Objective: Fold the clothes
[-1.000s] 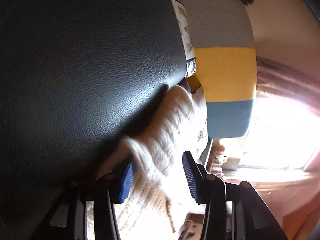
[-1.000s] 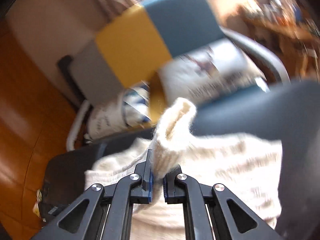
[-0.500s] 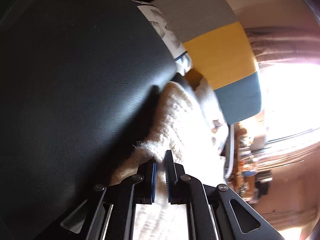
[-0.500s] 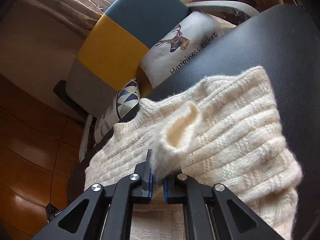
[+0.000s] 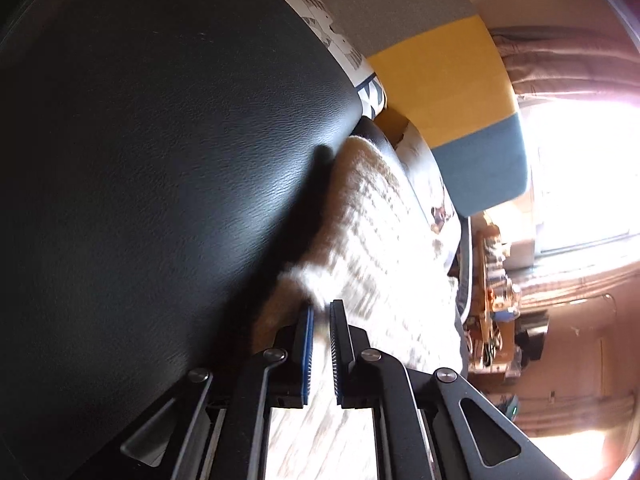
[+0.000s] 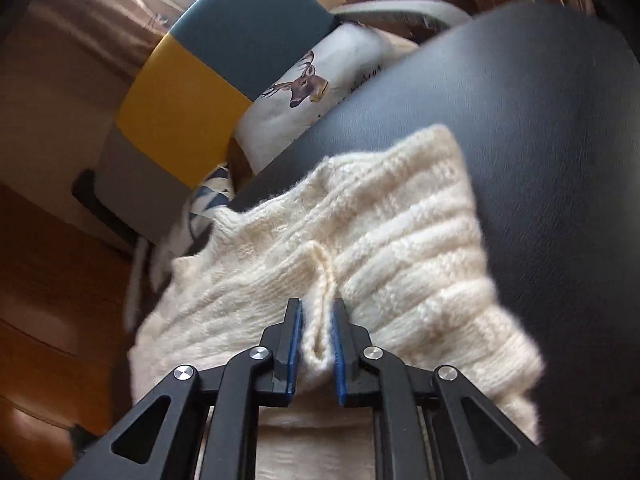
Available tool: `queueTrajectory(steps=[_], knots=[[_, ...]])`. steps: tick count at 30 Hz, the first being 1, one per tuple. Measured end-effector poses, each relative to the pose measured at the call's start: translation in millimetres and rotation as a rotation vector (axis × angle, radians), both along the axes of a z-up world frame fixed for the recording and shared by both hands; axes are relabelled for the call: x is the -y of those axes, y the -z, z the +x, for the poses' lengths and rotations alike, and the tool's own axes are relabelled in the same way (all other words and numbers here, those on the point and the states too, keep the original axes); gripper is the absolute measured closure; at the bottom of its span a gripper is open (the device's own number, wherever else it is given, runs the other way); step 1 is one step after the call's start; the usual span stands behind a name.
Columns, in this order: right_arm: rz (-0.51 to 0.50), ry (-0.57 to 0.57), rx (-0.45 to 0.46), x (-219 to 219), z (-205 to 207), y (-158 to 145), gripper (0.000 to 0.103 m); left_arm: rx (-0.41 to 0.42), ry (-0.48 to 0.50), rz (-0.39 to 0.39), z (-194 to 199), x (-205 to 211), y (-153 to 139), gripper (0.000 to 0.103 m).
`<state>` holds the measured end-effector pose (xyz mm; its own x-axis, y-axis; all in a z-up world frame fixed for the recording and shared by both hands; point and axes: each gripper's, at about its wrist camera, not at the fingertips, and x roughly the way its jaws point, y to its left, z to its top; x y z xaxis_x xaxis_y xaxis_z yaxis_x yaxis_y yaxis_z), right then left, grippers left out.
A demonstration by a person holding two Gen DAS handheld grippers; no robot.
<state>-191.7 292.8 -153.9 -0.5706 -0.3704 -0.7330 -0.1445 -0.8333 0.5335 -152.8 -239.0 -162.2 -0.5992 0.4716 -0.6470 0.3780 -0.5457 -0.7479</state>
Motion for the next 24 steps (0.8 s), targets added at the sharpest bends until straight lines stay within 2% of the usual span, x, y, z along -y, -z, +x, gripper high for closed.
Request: queueTrajectory(steps=[3,6,9,10,13,15,17,19,21,23,24], knots=[[0.100,-0.005,-0.007,-1,3,-12,0.086,-0.009,0.002,-0.032,11,10,-15,0.095],[0.179,0.020,-0.101,-6,18,-36,0.082,-0.036,-0.017,-0.083,17,30,-28,0.095],[0.184,-0.071,-0.157,11,17,-54,0.082,-0.037,0.016,-0.119,-1,40,-33,0.094],[0.184,-0.127,-0.162,23,14,-56,0.082,-0.039,0.031,-0.127,-11,39,-34,0.090],[0.222,-0.285,-0.149,62,3,-56,0.082,-0.042,0.106,-0.148,-45,34,-31,0.080],[0.261,-0.326,-0.113,77,-6,-46,0.082,-0.036,0.156,-0.118,-64,31,-23,0.073],[0.291,-0.317,-0.066,79,-13,-33,0.082,-0.029,0.195,-0.087,-80,30,-15,0.069],[0.310,-0.297,-0.021,76,-19,-19,0.082,-0.011,0.217,-0.093,-92,27,-8,0.067],[0.308,-0.284,-0.015,68,-18,-12,0.082,-0.033,0.243,-0.048,-99,26,-4,0.062],[0.332,-0.283,-0.024,63,-16,-7,0.084,-0.058,0.251,-0.069,-102,21,-7,0.067],[0.366,-0.285,-0.034,62,-14,-7,0.085,-0.082,0.252,-0.090,-102,18,-12,0.080]])
